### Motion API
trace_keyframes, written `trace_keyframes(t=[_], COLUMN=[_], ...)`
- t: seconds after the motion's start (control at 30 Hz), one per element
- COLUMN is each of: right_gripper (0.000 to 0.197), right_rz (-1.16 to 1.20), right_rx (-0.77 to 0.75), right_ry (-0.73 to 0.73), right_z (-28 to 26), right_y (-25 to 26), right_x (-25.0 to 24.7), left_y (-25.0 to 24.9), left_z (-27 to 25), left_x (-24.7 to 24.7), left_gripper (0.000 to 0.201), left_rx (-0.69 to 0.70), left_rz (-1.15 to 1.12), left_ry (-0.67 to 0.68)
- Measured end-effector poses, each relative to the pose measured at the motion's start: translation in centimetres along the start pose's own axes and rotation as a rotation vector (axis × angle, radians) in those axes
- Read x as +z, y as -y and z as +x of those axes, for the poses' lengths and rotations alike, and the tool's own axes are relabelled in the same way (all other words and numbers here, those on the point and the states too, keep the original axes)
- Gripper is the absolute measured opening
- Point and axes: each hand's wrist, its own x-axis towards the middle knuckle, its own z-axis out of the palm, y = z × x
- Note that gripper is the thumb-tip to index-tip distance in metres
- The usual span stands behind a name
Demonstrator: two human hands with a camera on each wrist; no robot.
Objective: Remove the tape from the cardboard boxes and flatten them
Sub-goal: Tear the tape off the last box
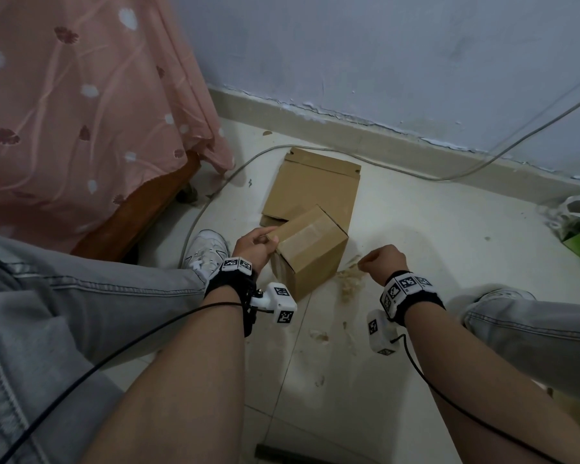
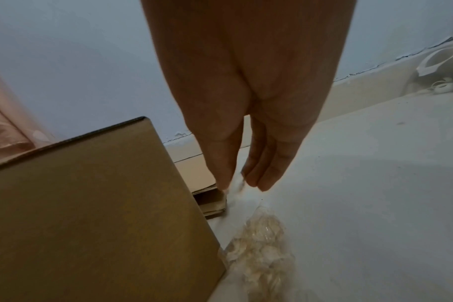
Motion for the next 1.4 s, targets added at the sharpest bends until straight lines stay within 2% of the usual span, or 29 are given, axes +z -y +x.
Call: trace_keyframes(t=[0.17,0.3,0.4,0.6,0.67,0.73,0.77,0.9,0.97,1.03,1.27,1.3,1.4], right_gripper=[0.033,0.018,0.007,0.024,0.022,0.01,0.011,0.022,0.035,0.036,0.008,0.01,0.036], right_rz=[-0.038,-0.037,0.059,0.243,0.264,0.213,0.165,0.022,0.002,0.018,0.151,0.148,0.129], right_rx=[0.039,0.006,0.004,-0.001,0.009,-0.002,-0.017,-0.013,0.01,0.007,0.009,0.009,0.041], right_ry=[0.005,-0.026,-0.029,-0.064,-0.066,-0.061,-0.062,-0.043,-0.048,-0.068,-0.062,-0.063,-0.041], right_z=[-0.05,-0.04,-0.08,-0.53,-0.5,-0.42,-0.33,-0.04,0.09,0.19,-0.22,-0.34,-0.33], right_y=[0.23,0.32,0.37,0.74,0.65,0.46,0.32,0.15,0.1,0.09,0.39,0.48,0.4], right_x=[0.06,-0.28,-0.3,-0.27,-0.19,-0.19,-0.2,-0.17,-0.04,-0.02,-0.23,-0.23,-0.07], left_y=[-0.03,0.11,0.02,-0.04,0.1,0.16,0.17,0.12,0.16,0.22,0.21,0.22,0.25], left_z=[-0.01,0.06,0.01,-0.12,-0.01,0.06,0.06,0.07,0.15,0.22,0.15,0.17,0.27], left_x=[0.01,-0.05,-0.02,0.02,-0.02,-0.05,-0.06,-0.06,-0.06,-0.04,0.0,-0.01,0.02], left_gripper=[0.024,0.025,0.024,0.023,0.024,0.024,0.023,0.022,0.022,0.023,0.023,0.023,0.023], left_rx=[0.007,0.012,0.009,0.016,0.014,0.013,0.012,0.015,0.015,0.015,0.014,0.017,0.022], left_rz=[-0.003,-0.002,-0.012,-0.032,-0.029,-0.024,-0.027,-0.033,-0.034,-0.038,-0.035,-0.024,-0.009], left_ry=[0.003,0.009,0.008,0.011,0.013,0.012,0.012,0.016,0.012,0.008,0.014,0.015,0.008])
